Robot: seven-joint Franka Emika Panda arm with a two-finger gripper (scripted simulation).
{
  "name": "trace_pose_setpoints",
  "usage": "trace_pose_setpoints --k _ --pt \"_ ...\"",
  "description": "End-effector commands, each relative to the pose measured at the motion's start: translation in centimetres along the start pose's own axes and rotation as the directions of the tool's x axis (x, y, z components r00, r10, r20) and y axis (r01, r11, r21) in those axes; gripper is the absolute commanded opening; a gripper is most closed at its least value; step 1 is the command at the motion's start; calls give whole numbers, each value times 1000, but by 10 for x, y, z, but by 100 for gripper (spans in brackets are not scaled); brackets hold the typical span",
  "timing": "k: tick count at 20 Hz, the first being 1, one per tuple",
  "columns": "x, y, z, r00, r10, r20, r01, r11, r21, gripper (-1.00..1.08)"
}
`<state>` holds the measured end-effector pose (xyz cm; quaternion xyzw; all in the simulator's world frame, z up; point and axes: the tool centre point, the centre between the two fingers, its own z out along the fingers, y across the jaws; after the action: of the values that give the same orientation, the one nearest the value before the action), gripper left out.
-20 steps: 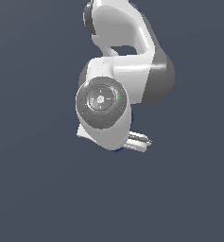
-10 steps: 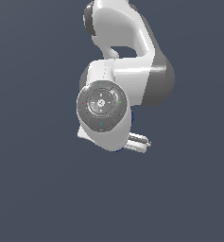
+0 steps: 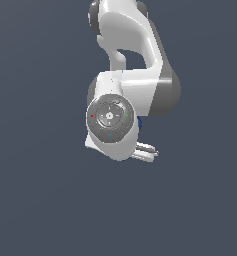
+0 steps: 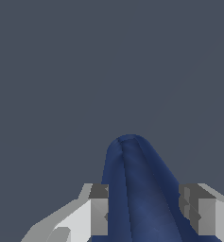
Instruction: Pick up the object and move it to a goal position.
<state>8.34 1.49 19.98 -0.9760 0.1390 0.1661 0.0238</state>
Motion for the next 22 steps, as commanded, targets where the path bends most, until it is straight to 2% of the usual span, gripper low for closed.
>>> trace_pose_setpoints --k 1,5,6,17,22 --pt "0 0 5 1000 0 0 0 1000 0 28" --pt "0 0 8 1000 0 0 0 1000 0 28" --pt "0 0 8 1000 0 0 0 1000 0 -100" --pt "0 0 8 1000 0 -1 0 1000 0 -100" --pt "4 8 -4 999 -12 -32 13 1000 8 -100"
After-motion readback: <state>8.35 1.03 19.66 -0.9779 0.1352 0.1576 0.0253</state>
